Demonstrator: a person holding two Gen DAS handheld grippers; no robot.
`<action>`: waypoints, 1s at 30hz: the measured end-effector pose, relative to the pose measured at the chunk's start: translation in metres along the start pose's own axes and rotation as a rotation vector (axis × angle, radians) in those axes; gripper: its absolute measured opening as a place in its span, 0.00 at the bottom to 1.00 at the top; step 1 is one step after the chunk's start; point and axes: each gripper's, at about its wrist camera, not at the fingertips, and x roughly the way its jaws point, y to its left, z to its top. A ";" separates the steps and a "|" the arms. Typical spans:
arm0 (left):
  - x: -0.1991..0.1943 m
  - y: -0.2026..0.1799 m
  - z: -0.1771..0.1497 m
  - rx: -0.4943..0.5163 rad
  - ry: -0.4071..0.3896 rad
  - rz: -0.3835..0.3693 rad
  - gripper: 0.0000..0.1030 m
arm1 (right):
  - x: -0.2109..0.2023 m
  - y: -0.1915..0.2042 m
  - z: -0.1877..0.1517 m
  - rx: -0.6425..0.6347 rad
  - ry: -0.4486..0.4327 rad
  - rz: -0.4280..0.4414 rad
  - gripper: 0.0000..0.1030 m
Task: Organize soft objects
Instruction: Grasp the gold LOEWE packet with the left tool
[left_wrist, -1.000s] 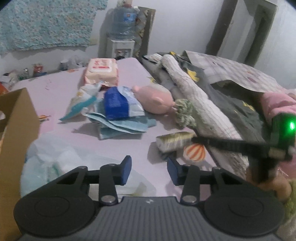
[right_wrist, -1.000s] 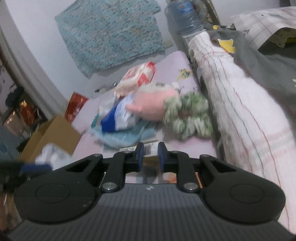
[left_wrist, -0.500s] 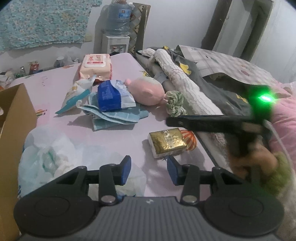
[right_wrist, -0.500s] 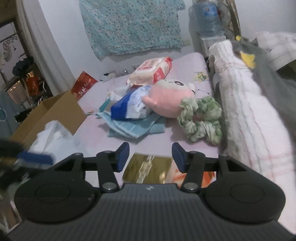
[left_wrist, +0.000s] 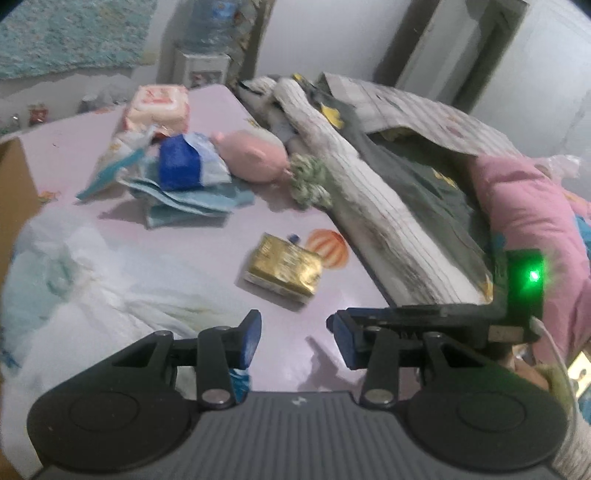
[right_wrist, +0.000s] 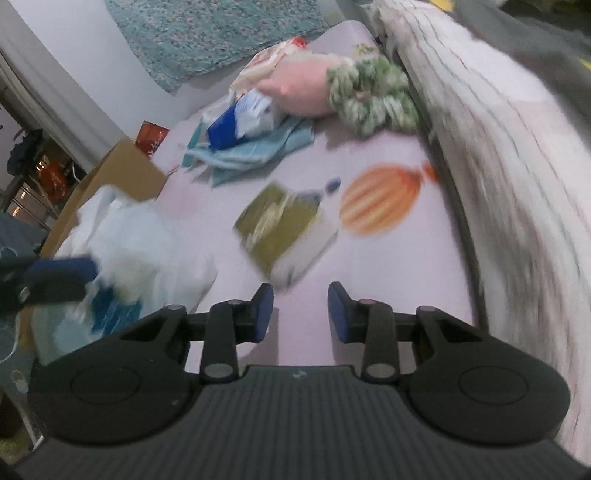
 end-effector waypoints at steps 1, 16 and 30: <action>0.003 -0.002 0.000 0.000 0.011 -0.006 0.42 | -0.005 0.001 -0.007 0.016 -0.007 0.004 0.31; 0.114 -0.002 0.075 -0.429 0.256 0.067 0.84 | -0.051 -0.009 -0.028 0.005 -0.222 -0.007 0.37; 0.167 -0.001 0.076 -0.483 0.318 0.246 0.71 | -0.068 -0.014 -0.031 0.002 -0.296 -0.010 0.42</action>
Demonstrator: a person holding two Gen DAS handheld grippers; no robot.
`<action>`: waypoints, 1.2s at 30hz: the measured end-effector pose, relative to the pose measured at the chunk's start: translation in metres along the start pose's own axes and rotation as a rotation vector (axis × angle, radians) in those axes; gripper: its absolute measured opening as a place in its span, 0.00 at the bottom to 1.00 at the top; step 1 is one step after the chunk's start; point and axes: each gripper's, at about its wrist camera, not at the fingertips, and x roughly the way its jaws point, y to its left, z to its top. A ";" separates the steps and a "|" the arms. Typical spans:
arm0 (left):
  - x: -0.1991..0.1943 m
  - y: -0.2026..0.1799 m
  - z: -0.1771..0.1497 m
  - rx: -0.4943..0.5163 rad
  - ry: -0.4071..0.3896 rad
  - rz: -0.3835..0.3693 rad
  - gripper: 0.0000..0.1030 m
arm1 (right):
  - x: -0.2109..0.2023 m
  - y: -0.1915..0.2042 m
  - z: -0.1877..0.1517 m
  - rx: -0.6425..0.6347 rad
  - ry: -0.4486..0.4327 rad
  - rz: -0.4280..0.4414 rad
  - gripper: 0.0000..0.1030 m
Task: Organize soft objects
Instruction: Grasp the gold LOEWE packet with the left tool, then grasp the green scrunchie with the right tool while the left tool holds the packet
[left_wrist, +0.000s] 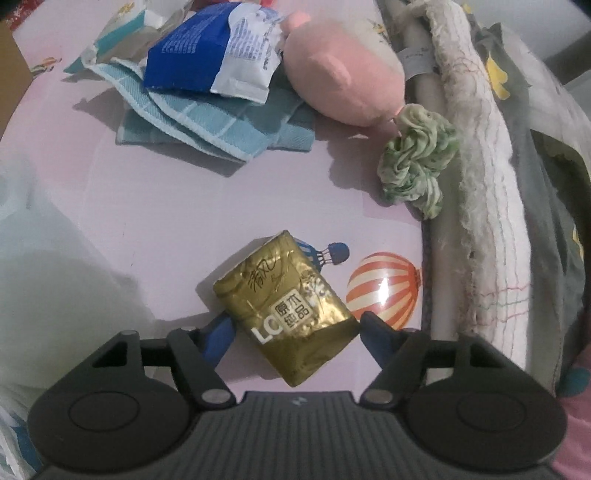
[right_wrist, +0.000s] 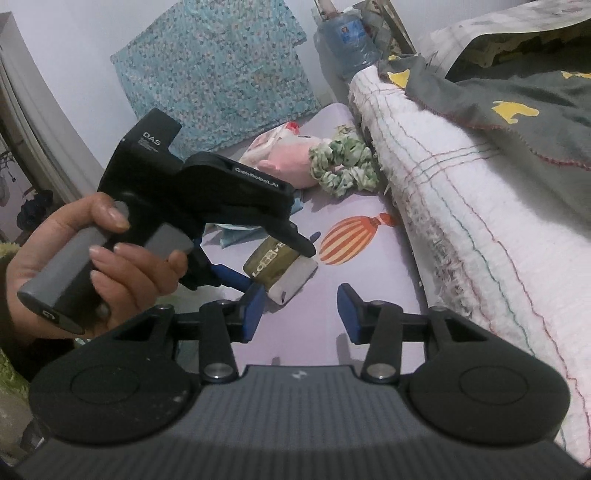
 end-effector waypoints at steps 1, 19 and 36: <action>0.000 0.000 0.000 0.004 -0.005 -0.003 0.70 | -0.001 0.001 0.000 -0.005 -0.004 -0.006 0.42; -0.123 0.043 -0.020 0.062 -0.234 -0.257 0.69 | 0.021 0.003 0.079 -0.162 -0.075 -0.109 0.71; -0.206 0.142 -0.049 0.027 -0.419 -0.270 0.69 | 0.183 0.003 0.118 -0.433 0.145 -0.205 0.42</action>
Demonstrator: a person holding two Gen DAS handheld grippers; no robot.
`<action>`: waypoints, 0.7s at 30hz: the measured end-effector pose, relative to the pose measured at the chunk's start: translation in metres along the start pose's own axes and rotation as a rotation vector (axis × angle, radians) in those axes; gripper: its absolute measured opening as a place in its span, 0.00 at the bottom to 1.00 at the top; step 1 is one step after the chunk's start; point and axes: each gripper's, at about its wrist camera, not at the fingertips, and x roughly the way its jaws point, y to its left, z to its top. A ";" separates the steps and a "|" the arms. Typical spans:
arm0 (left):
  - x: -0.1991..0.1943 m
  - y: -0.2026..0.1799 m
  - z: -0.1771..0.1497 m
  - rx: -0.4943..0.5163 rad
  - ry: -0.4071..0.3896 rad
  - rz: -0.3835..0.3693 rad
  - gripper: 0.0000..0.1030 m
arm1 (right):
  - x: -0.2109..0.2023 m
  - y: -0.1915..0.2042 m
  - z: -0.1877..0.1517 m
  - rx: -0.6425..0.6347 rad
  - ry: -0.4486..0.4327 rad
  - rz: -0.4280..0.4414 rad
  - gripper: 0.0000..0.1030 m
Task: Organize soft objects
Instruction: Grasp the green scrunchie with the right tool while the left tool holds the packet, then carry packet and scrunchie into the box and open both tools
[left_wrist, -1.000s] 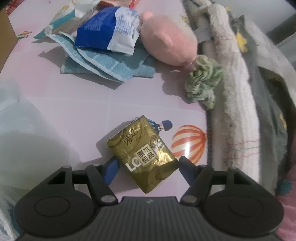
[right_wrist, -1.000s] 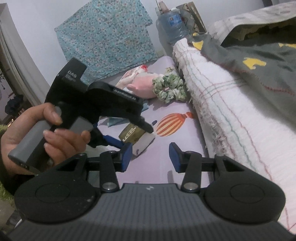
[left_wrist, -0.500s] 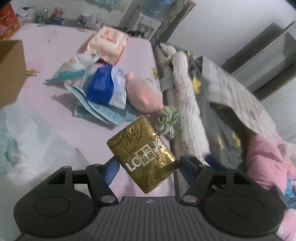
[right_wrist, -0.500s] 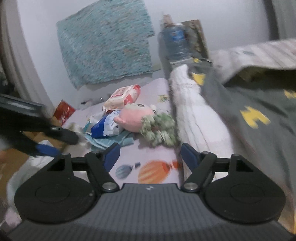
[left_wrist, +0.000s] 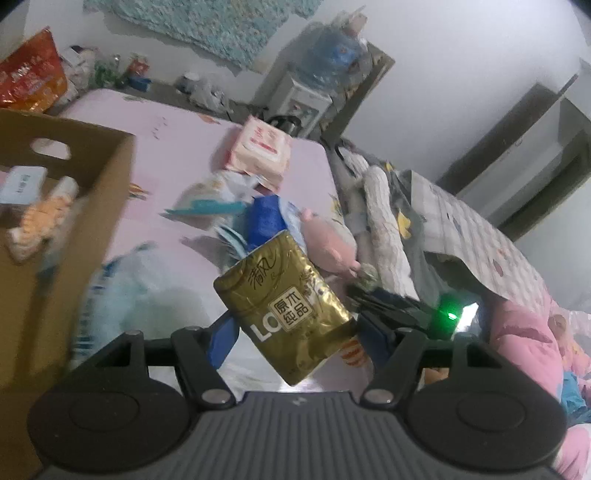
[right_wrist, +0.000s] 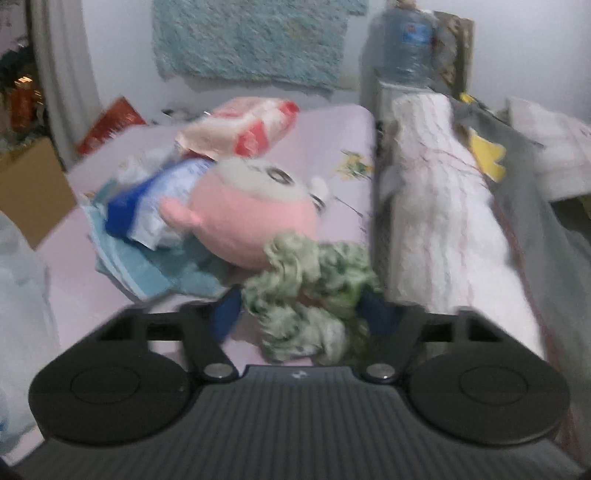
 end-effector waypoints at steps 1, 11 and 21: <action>-0.007 0.007 -0.001 -0.003 -0.012 0.004 0.69 | -0.005 -0.004 -0.003 0.038 -0.001 0.005 0.29; -0.081 0.077 -0.007 -0.054 -0.162 0.043 0.69 | -0.084 -0.009 -0.026 0.224 -0.053 0.052 0.10; -0.151 0.135 -0.014 -0.042 -0.292 0.145 0.69 | -0.194 0.082 0.034 0.172 -0.224 0.329 0.10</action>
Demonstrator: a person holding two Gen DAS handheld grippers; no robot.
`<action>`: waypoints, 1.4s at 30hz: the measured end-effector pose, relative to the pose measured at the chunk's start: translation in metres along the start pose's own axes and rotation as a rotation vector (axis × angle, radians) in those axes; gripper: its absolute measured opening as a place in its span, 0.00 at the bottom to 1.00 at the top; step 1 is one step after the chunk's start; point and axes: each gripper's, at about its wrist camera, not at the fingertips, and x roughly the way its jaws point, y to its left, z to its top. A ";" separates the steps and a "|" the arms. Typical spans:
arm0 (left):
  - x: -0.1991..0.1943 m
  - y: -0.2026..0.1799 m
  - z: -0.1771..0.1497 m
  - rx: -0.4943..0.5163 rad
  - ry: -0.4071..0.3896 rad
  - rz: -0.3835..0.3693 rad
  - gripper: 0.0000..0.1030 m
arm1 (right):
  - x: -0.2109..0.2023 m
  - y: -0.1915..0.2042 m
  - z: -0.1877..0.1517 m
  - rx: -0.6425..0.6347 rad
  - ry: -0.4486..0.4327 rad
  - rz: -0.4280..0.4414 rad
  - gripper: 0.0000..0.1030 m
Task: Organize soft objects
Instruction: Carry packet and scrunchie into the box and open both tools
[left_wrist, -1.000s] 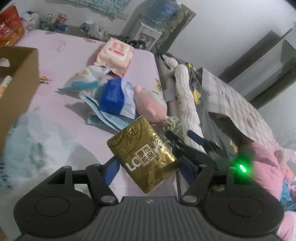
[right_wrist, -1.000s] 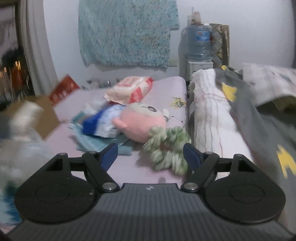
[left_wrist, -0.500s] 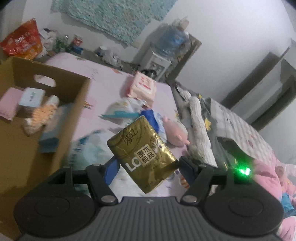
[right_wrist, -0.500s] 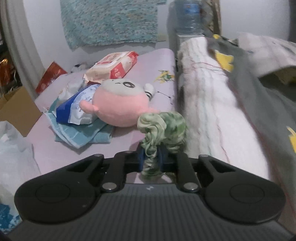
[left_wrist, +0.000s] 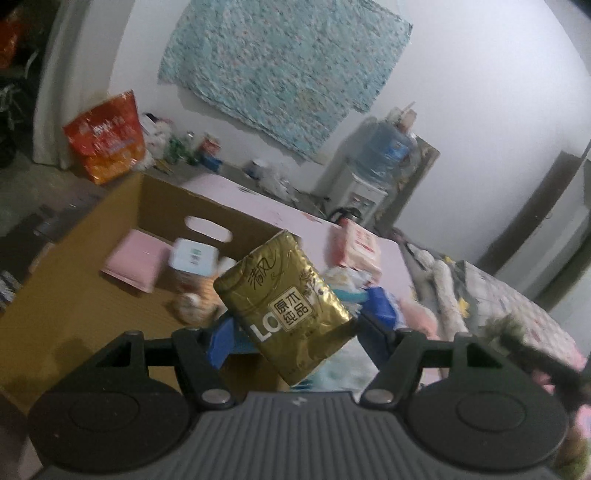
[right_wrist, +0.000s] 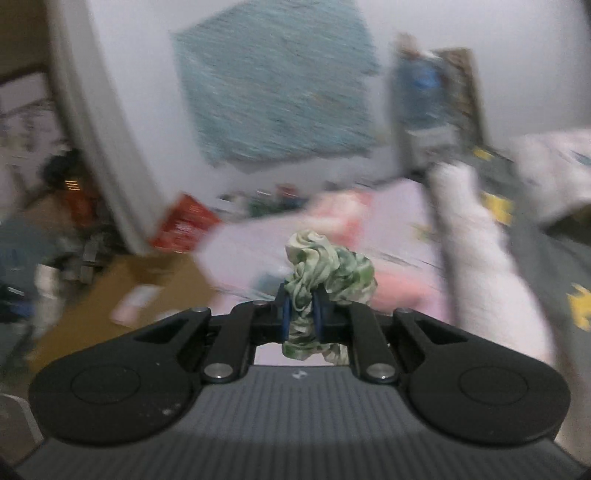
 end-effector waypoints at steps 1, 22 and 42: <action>-0.004 0.006 0.002 0.004 -0.004 0.008 0.69 | 0.003 0.018 0.005 -0.002 0.003 0.060 0.10; 0.114 0.111 0.015 0.350 0.310 0.340 0.69 | 0.274 0.282 -0.035 0.024 0.585 0.345 0.10; 0.148 0.115 0.004 0.508 0.391 0.474 0.75 | 0.402 0.280 -0.092 0.209 0.753 0.228 0.15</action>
